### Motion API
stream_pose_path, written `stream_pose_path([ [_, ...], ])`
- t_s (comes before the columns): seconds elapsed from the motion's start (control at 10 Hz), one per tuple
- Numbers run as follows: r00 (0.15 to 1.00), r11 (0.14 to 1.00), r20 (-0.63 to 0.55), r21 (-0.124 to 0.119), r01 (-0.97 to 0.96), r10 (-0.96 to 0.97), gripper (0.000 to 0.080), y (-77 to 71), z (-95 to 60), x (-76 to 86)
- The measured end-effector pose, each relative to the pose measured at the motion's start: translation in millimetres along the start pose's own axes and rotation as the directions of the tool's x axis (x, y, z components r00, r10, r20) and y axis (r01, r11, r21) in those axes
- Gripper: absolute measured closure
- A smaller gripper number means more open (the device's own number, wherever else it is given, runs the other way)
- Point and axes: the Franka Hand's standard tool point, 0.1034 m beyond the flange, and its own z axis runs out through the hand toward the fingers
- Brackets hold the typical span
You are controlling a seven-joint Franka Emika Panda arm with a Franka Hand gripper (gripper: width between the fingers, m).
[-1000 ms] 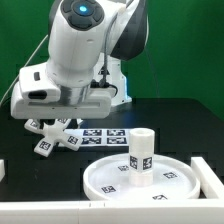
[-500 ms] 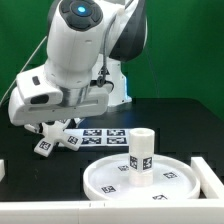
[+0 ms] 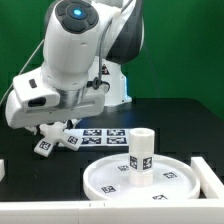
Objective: Assemble round table
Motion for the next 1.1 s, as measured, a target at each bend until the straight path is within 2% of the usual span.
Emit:
stream_pose_path([
  [0.8,1.0,1.0,0.003,0.007,0.0,0.0,0.015,2.4,3.2,-2.5],
  [0.9,1.0,1.0,0.004,0.006,-0.012,0.012,0.015,-0.5,3.2,-0.8],
  [1.0,1.0,1.0,0.011,0.005,-0.026,0.026,0.015,-17.8,4.8,6.6],
  [1.1,1.0,1.0,0.006,0.007,-0.026,0.026,0.015,-25.2,2.1,13.1],
])
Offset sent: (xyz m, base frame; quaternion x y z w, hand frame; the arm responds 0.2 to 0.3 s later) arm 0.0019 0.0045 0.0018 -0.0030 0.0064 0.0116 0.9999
